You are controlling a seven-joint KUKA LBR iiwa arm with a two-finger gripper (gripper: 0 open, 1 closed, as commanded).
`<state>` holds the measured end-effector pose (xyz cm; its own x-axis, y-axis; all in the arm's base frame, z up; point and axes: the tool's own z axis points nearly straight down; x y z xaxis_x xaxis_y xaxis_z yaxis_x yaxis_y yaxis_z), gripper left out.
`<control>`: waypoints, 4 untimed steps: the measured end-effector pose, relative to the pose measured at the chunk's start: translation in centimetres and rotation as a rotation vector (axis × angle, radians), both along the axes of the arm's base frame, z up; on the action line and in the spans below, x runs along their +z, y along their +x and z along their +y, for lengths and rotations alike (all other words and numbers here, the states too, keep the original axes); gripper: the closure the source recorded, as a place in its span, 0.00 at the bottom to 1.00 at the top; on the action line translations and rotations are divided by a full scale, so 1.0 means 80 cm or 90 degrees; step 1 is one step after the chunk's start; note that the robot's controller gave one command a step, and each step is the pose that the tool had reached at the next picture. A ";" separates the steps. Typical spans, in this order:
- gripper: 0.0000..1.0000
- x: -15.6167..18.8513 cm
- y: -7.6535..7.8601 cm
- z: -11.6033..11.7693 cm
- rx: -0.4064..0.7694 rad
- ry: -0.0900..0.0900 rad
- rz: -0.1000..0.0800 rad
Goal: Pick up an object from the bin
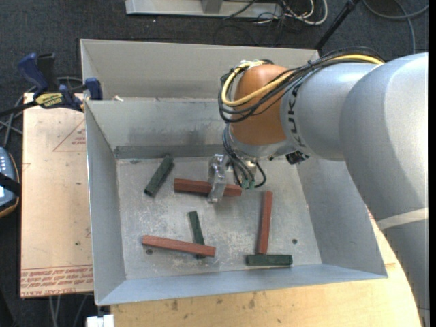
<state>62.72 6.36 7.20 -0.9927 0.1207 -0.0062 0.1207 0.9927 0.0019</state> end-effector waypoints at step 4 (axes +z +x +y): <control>1.00 0.056 -0.002 0.000 0.000 0.000 0.003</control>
Offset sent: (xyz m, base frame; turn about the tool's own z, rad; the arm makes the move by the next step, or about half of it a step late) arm 0.0001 0.0000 0.0167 0.0000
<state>62.55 6.37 11.72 -0.9927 0.1210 -0.0008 0.1210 0.9927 0.0012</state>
